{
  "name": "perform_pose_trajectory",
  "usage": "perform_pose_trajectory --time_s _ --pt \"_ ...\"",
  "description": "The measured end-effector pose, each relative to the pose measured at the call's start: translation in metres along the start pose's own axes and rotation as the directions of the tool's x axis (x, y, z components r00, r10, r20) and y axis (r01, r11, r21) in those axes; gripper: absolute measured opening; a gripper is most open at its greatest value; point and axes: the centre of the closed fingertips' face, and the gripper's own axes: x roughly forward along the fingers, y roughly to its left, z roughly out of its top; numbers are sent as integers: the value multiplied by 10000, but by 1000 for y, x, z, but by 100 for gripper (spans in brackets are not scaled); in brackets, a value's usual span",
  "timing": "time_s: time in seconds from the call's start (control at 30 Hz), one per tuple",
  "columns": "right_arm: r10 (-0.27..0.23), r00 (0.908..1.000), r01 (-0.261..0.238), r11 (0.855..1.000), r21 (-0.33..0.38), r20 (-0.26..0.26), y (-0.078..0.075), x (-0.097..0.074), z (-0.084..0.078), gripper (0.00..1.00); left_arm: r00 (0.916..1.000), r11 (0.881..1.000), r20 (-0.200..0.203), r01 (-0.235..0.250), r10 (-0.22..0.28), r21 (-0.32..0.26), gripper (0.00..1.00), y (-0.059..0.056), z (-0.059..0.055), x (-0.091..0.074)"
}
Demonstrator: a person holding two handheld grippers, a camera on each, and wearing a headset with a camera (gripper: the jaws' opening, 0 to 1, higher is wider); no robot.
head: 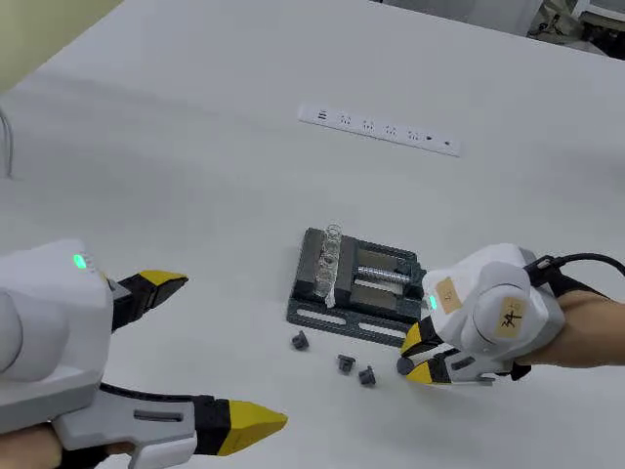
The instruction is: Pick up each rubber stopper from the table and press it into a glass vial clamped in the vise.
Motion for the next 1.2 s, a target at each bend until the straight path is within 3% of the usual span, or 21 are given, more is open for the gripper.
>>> perform_pose_trajectory --time_s 0.7,1.2 --pt "330 9994 -330 9995 15 110 -2 -2 2 7 10000 10000 -9 -15 15 -57 97 3 -3 1" --pt "75 9977 -111 9985 531 679 -33 -36 21 7 10000 9999 1 -13 13 160 97 7 3 3"
